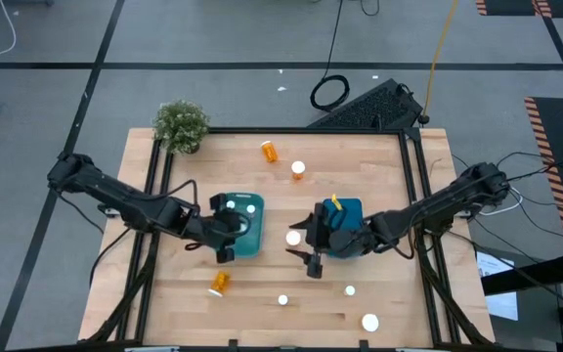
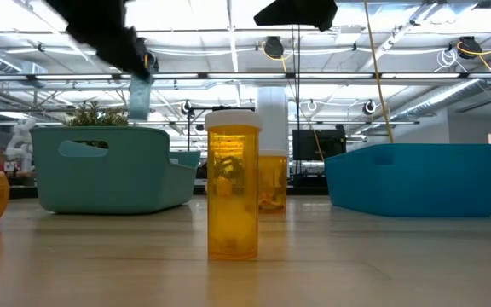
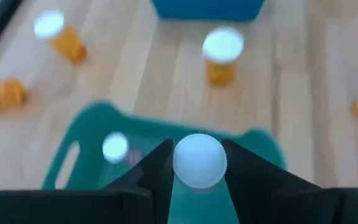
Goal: Pick and place medicine bottles into bin by pill shape (circle, oval)
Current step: Put the small blue pill bottle into the green bin
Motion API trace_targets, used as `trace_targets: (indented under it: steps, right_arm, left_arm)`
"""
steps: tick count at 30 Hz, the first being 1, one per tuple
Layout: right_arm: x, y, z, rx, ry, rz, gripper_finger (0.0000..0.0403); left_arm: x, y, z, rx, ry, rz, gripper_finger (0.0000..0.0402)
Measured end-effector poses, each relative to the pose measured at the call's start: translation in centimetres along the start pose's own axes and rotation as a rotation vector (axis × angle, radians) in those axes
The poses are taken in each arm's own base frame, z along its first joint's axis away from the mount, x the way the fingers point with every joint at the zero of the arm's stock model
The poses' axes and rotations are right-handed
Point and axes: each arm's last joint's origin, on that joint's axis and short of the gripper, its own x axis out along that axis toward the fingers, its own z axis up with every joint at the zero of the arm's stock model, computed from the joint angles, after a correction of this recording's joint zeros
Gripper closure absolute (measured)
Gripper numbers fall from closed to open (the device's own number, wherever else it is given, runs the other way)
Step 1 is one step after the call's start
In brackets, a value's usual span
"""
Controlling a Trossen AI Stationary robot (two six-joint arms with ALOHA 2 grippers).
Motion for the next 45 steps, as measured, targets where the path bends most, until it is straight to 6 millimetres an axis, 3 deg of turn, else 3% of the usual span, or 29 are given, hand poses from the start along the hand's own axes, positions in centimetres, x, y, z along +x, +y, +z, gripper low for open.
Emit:
trace_targets:
  steps: [5,19,45]
  right_arm:
    - [0.1,-0.1,-0.3,-0.015,0.001,-0.004,0.0124]
    - [0.3,-0.5,-0.3,-0.022,0.006,-0.016,0.0124]
    - [0.3,-0.5,-0.3,-0.022,0.005,-0.015,0.0124]
  left_arm:
    - [1.6,0.9,-2.5,-0.083,0.052,0.088,0.0270]
    - [4.2,2.8,-5.5,-0.196,0.068,0.141,0.0270]
    - [4.5,3.6,-5.4,-0.188,0.082,0.148,0.0270]
